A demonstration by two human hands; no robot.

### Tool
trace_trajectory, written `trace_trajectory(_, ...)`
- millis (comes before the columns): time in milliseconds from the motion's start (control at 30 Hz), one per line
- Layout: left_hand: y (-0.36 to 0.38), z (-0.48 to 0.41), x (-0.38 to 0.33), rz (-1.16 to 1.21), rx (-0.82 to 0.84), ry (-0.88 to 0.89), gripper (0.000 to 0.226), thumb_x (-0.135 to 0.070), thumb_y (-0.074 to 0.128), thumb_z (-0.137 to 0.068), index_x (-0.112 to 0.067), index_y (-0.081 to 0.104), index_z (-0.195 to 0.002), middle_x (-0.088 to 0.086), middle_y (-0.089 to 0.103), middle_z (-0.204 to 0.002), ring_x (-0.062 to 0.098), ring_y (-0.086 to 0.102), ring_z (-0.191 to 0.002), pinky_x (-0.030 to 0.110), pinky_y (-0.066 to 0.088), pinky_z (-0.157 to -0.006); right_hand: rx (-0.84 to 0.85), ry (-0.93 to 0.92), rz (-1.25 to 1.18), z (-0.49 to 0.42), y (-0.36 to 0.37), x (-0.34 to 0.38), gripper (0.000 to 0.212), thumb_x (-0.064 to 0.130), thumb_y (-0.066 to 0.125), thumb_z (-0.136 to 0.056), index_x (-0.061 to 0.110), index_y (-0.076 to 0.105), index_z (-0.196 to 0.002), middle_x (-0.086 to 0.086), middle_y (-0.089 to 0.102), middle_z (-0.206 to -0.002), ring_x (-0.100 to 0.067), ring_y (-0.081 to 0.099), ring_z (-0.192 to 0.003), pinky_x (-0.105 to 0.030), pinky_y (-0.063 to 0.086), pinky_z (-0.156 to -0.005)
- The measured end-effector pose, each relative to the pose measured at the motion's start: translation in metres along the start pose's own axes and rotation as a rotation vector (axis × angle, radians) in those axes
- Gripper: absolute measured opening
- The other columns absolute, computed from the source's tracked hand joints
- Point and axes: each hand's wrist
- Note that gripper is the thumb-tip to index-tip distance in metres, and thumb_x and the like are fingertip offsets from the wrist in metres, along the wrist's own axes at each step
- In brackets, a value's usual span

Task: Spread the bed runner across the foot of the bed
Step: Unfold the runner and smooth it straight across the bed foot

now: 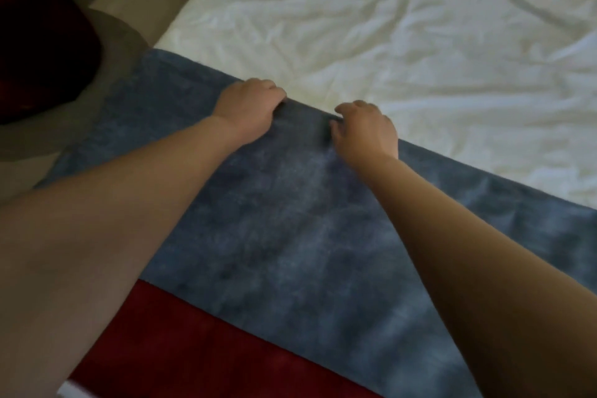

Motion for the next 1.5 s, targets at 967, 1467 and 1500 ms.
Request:
trace_trajectory(967, -0.008, -0.037, 0.048, -0.131, 0.058, -0.043, 0.017, -0.006, 0.061, -0.087, -0.016, 0.068, -0.099, 0.008, 0.064, -0.101, 0.027, 0.057, -0.096, 0.038, 0.049, -0.076, 0.261, 0.044, -0.020, -0.070, 0.015, 0.029, 0.024, 0.037, 0.054, -0.093, 0.016, 0.064, -0.102, -0.006, 0.064, -0.104, -0.028, 0.057, -0.097, -0.036, 0.042, -0.082)
trace_trajectory(1467, -0.041, 0.003, 0.091, -0.063, -0.060, -0.159, 0.026, -0.005, 0.050, -0.091, -0.021, 0.062, -0.107, 0.000, 0.061, -0.109, 0.022, 0.052, -0.104, 0.034, 0.041, -0.076, 0.204, -0.095, 0.002, -0.063, -0.023, 0.067, 0.027, 0.030, 0.046, -0.096, 0.015, 0.061, -0.113, -0.005, 0.059, -0.116, -0.026, 0.057, -0.104, -0.038, 0.048, -0.087)
trace_trajectory(1500, -0.043, 0.008, 0.103, -0.067, -0.052, -0.179, 0.026, -0.006, 0.049, -0.091, -0.023, 0.062, -0.105, -0.001, 0.061, -0.109, 0.021, 0.051, -0.103, 0.034, 0.042, -0.076, 0.200, -0.099, -0.010, -0.065, -0.022, 0.076, 0.027, 0.028, 0.046, -0.096, 0.015, 0.062, -0.113, -0.006, 0.059, -0.116, -0.026, 0.057, -0.104, -0.039, 0.048, -0.087)
Point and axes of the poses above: each hand's wrist, its own z-axis away from the middle knuckle, its own y-axis out of the palm, x = y × z
